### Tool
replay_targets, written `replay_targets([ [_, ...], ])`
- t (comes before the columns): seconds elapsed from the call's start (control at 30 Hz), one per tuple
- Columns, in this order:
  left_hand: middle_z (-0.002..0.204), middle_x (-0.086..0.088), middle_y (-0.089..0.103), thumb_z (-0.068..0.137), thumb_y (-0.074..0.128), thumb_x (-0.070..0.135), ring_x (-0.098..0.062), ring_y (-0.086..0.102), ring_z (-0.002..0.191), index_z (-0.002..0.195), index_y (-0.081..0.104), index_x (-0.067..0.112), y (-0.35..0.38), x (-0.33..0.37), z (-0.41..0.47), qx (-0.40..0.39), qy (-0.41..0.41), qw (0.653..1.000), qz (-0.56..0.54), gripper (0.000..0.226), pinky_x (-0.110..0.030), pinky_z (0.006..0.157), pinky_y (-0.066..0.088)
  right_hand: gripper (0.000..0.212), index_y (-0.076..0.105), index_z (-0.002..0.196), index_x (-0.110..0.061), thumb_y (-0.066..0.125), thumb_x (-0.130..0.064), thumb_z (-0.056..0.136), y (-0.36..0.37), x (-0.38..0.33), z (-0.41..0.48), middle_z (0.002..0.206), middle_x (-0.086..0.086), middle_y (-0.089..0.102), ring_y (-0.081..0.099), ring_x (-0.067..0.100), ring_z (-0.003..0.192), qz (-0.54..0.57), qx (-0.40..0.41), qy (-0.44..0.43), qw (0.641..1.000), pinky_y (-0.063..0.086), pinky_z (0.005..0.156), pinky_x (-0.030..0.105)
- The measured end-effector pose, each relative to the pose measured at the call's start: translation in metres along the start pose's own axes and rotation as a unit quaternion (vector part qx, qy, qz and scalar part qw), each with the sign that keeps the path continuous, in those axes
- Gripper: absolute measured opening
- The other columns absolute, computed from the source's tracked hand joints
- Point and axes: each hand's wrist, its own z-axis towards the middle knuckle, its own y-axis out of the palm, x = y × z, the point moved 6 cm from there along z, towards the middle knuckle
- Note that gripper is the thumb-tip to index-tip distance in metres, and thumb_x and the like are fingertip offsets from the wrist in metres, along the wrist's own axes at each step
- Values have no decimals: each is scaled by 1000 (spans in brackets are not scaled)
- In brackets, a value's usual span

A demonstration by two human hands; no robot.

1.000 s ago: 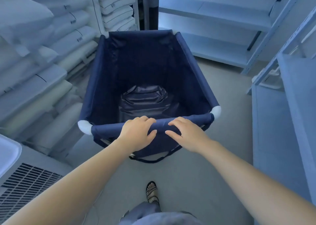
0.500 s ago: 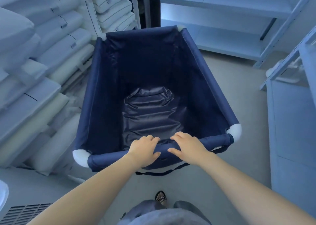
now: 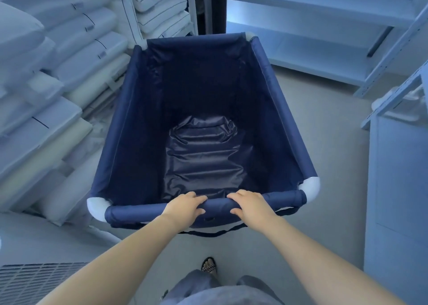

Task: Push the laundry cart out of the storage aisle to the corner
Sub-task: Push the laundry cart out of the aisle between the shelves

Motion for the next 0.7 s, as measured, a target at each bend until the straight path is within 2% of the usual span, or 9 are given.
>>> replay_targets([
  [0.17,125,-9,48,99,39,28,-29,50,112,138,38,23,3,9,-8,-8,-36,999,-2,39,-38,96,40,44,40,139,-19,50,-20,96,-2,9,-10,139,1,47,45,22,124,43,-19,-23,999,35,101,34],
  [0.47,128,-8,48,100,35,23,-28,51,114,140,35,21,20,29,-36,8,-107,994,13,40,-38,101,37,41,44,135,-24,52,-29,95,0,50,-43,124,2,53,48,26,115,15,-44,-13,999,41,94,36],
  [0.57,136,-7,43,100,36,29,-27,43,124,142,30,21,31,37,-47,-5,-136,991,13,43,-45,107,28,41,44,135,-24,51,-30,95,6,47,-52,123,3,53,49,26,113,18,-55,-29,998,42,91,35],
  [0.7,133,-7,43,98,40,37,-29,40,126,140,32,20,43,49,-57,-33,-169,985,8,46,-51,106,28,43,36,139,-30,45,-34,97,14,53,-69,123,4,53,50,28,110,-14,-81,-37,996,41,90,36],
])
